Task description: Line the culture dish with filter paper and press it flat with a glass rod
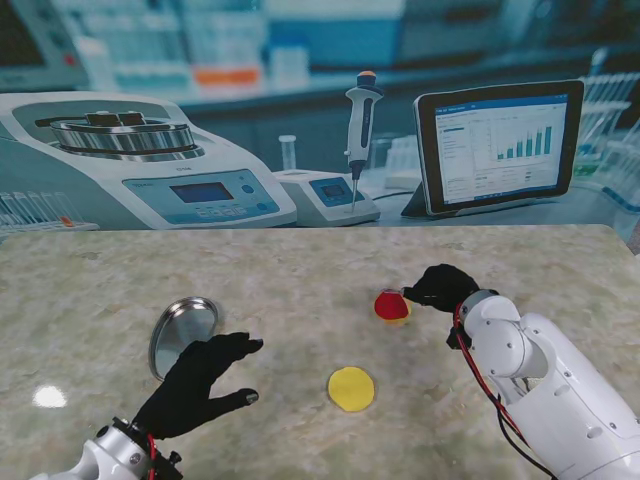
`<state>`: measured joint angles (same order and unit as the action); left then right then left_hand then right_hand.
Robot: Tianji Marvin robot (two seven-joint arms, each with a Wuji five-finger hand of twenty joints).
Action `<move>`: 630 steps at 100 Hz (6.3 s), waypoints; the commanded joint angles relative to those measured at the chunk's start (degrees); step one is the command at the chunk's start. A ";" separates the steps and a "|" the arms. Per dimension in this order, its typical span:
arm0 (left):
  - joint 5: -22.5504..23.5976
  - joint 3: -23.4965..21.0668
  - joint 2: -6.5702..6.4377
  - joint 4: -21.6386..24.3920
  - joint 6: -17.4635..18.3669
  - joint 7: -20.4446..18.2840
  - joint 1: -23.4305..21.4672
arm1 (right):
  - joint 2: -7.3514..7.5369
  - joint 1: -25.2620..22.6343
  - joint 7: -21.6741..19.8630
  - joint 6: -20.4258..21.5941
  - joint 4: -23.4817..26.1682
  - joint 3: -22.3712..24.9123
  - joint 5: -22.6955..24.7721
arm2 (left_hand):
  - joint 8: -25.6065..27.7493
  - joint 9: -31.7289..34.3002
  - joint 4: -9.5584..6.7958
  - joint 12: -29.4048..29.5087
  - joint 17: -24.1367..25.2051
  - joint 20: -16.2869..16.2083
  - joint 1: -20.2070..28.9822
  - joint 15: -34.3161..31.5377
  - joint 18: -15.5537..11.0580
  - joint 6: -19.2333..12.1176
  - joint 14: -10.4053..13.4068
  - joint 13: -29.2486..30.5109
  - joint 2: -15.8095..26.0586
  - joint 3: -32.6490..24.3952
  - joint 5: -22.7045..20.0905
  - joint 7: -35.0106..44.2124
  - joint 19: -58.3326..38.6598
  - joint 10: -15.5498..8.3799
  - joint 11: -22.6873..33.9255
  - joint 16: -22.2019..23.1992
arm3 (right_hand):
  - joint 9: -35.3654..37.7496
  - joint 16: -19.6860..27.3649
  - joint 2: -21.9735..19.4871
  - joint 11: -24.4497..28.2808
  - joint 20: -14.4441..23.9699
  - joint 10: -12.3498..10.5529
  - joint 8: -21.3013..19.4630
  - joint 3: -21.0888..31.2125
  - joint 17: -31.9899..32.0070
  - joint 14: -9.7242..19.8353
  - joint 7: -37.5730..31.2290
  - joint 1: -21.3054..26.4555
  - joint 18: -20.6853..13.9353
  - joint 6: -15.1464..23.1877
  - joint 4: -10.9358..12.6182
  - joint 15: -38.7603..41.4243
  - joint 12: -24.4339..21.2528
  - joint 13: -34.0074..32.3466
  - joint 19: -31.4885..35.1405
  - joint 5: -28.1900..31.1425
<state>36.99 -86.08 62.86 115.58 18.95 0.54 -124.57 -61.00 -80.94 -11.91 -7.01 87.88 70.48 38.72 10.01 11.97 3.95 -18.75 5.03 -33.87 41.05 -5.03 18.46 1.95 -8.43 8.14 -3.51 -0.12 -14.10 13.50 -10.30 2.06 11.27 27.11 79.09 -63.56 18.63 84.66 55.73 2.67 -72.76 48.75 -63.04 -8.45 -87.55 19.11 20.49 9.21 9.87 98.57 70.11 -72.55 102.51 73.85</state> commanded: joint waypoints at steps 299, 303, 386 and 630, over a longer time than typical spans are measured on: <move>0.38 -1.99 -0.02 -0.24 2.20 -0.04 -1.52 | 0.92 1.48 -1.60 -5.94 -4.75 -4.42 9.23 | -0.93 -1.81 -1.71 0.84 0.82 1.62 1.55 0.89 -1.63 1.13 2.27 -2.18 1.42 1.22 0.01 -2.20 3.64 0.02 -1.15 -1.19 | 3.49 -1.30 -0.31 8.47 -0.70 -3.38 0.03 -1.68 -3.31 5.83 -4.04 -0.86 -2.62 -2.67 0.59 6.82 0.22 -2.35 17.47 3.95; 0.30 -2.07 -0.05 -0.18 2.21 -0.23 -1.57 | 0.80 1.42 -0.73 -5.18 -4.78 -4.21 9.24 | -0.94 -1.82 -1.71 0.85 0.83 1.64 1.54 0.89 -1.62 1.15 2.29 -2.17 1.46 1.22 0.04 -2.22 3.65 -0.05 -1.18 -1.19 | 3.46 -1.30 -0.38 8.38 -0.71 -3.53 0.03 -1.66 -3.31 6.06 -4.03 -0.96 -2.67 -2.67 0.61 6.81 0.19 -2.36 17.47 3.95; 0.02 -2.50 -0.03 0.03 2.14 -0.51 -1.89 | 0.82 5.03 -1.40 -5.86 -8.11 -7.84 8.35 | -0.97 -1.83 -1.71 0.81 0.83 1.75 1.68 0.85 -1.53 1.33 2.30 -2.03 1.39 1.19 -0.04 -2.28 3.68 0.06 -1.19 -1.17 | 3.48 -1.28 -0.38 8.35 -0.81 -3.56 0.00 -1.73 -3.37 5.76 -4.02 -0.82 -2.53 -2.67 0.27 6.80 0.24 -2.34 17.47 3.96; -0.69 -2.73 0.08 0.12 2.16 -0.31 -2.18 | 1.37 1.00 -1.94 -5.11 -4.89 -5.96 13.16 | -1.01 -1.84 -1.72 0.84 0.81 1.82 1.78 0.85 -1.62 1.34 2.26 -1.99 1.40 1.21 -0.13 -2.36 3.64 0.20 -1.36 -1.20 | 3.48 -1.44 -0.59 8.19 -1.02 -3.67 -0.02 -2.23 -3.82 6.27 -3.80 -0.63 -3.04 -2.60 0.13 6.84 0.26 -2.36 17.47 3.94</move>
<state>36.46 -88.82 62.86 115.32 21.20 0.28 -126.42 -59.99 -79.02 -13.29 -11.54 83.11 64.47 51.48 9.76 11.98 3.94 -18.75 5.03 -33.84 41.73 -4.99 18.38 3.15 -7.95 7.49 -3.50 -0.11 -14.11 12.77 -9.17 2.06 10.85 26.53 79.10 -63.60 18.63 85.62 55.61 1.29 -72.64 47.20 -64.20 -6.97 -88.48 19.11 19.24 12.79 9.88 98.63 69.11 -72.55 102.52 73.85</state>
